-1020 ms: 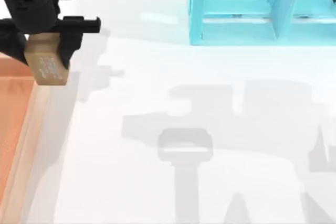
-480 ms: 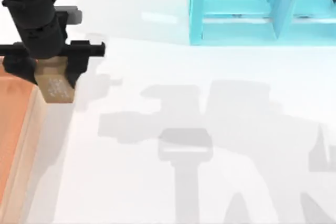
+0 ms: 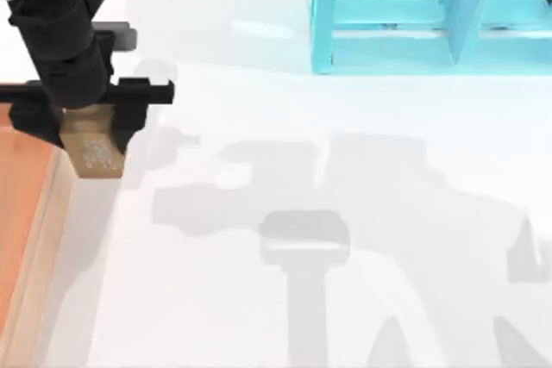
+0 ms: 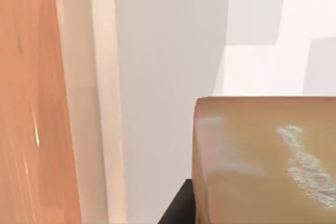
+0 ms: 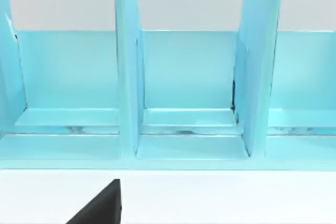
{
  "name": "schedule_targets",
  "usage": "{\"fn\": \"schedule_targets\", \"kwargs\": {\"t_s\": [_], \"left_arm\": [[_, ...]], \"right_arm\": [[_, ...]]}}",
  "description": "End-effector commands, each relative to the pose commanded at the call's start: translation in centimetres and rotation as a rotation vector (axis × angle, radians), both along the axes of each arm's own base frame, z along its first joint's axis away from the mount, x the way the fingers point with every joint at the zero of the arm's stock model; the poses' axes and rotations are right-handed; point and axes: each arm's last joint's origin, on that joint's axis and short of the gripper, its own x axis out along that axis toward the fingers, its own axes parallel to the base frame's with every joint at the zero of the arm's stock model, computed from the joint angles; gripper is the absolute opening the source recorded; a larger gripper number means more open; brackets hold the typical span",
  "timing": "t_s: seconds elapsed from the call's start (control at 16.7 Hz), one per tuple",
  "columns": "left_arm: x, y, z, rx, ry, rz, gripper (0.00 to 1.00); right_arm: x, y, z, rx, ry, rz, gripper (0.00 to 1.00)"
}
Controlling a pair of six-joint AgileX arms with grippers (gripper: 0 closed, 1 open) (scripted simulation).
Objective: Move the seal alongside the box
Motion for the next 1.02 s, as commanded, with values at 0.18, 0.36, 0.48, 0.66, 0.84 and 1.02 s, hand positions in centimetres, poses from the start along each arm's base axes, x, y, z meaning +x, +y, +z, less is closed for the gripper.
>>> {"fn": "schedule_targets", "kwargs": {"t_s": [0.18,0.36,0.48,0.66,0.84,1.02], "left_arm": [[0.0,0.0,0.0,0.0,0.0,0.0,0.38],[0.0,0.0,0.0,0.0,0.0,0.0,0.6],[0.0,0.0,0.0,0.0,0.0,0.0,0.75],[0.0,0.0,0.0,0.0,0.0,0.0,0.98],[0.0,0.0,0.0,0.0,0.0,0.0,1.0],[0.0,0.0,0.0,0.0,0.0,0.0,1.0]], "right_arm": [[0.0,0.0,0.0,0.0,0.0,0.0,1.0],[0.0,0.0,0.0,0.0,0.0,0.0,1.0],[0.0,0.0,0.0,0.0,0.0,0.0,1.0],[0.0,0.0,0.0,0.0,0.0,0.0,1.0],[0.0,0.0,0.0,0.0,0.0,0.0,1.0],[0.0,0.0,0.0,0.0,0.0,0.0,1.0]]}}
